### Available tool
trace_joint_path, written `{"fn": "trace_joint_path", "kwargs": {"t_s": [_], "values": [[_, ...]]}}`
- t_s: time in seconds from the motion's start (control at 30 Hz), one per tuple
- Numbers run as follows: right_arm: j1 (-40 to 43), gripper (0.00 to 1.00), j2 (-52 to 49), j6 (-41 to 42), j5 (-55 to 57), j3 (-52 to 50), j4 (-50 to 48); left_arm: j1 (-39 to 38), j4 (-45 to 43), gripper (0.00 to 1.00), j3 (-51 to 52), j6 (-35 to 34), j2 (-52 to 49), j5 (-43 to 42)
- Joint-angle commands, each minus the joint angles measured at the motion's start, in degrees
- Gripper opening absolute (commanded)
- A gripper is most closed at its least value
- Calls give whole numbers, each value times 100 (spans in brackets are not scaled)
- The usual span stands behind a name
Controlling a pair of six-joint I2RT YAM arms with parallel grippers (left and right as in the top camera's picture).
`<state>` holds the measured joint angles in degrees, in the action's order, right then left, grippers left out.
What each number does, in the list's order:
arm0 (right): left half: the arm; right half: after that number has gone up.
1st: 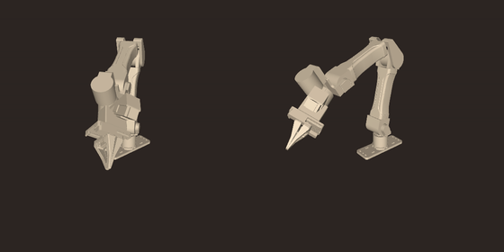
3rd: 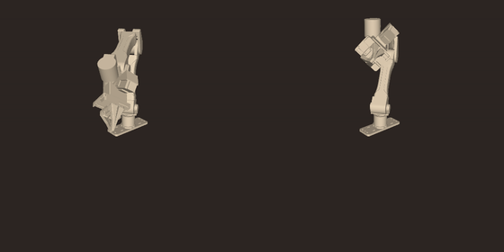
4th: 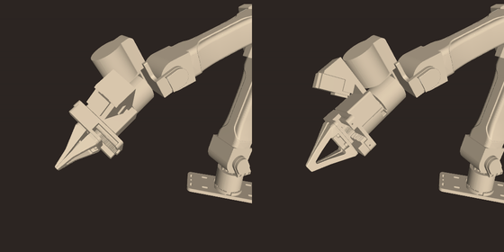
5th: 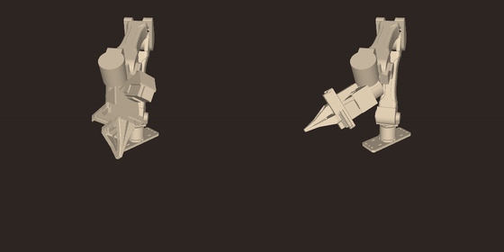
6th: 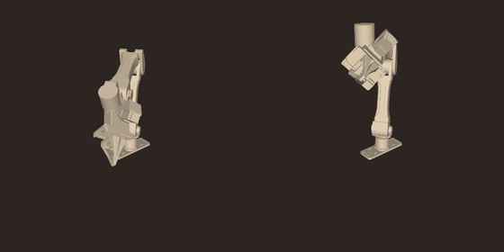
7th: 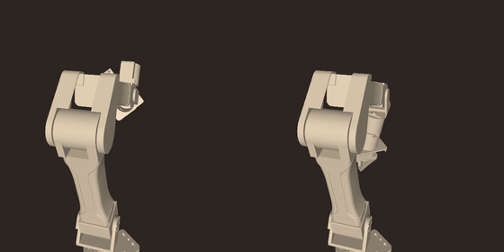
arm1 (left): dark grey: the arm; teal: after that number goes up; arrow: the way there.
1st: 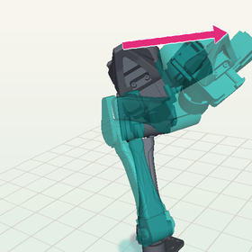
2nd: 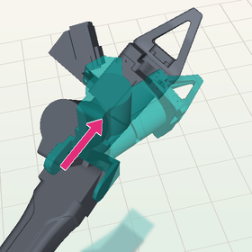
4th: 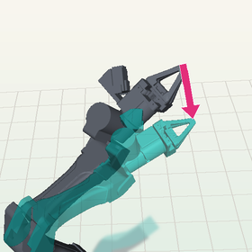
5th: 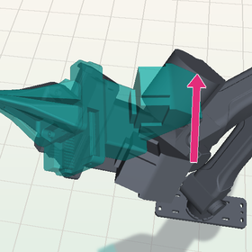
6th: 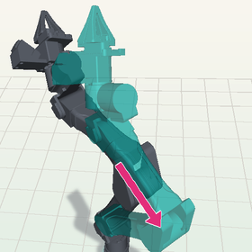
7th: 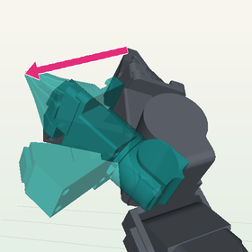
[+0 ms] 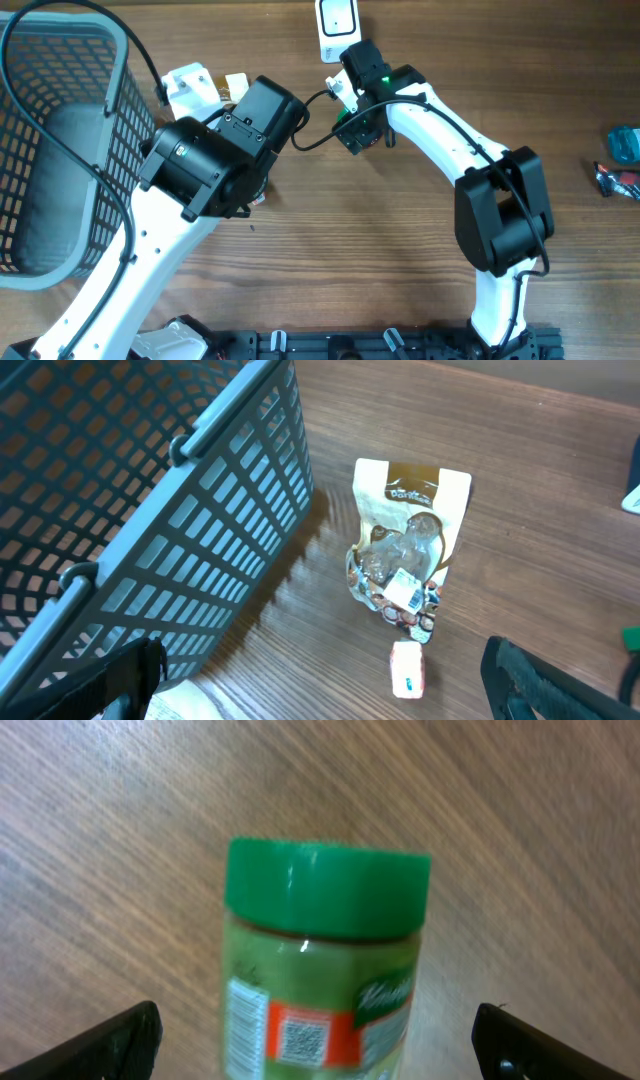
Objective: Scan the item barcode
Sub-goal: 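Carry the green-lidded jar up to the white scanner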
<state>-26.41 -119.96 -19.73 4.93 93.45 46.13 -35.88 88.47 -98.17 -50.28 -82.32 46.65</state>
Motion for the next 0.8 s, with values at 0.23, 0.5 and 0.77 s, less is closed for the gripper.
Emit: {"fn": "trace_joint_path", "kwargs": {"t_s": [0.23,0.5,0.77], "values": [[-13,100,-177,822,-1307,-37,-741,15,-116,100,35,-144,2,59],[-13,100,-656,1539,-1226,-35,-953,15,-151,100,35,-142,2,81],[-11,74,-680,654,-953,-35,-754,15,-151,100,37,-142,2,144]]}}
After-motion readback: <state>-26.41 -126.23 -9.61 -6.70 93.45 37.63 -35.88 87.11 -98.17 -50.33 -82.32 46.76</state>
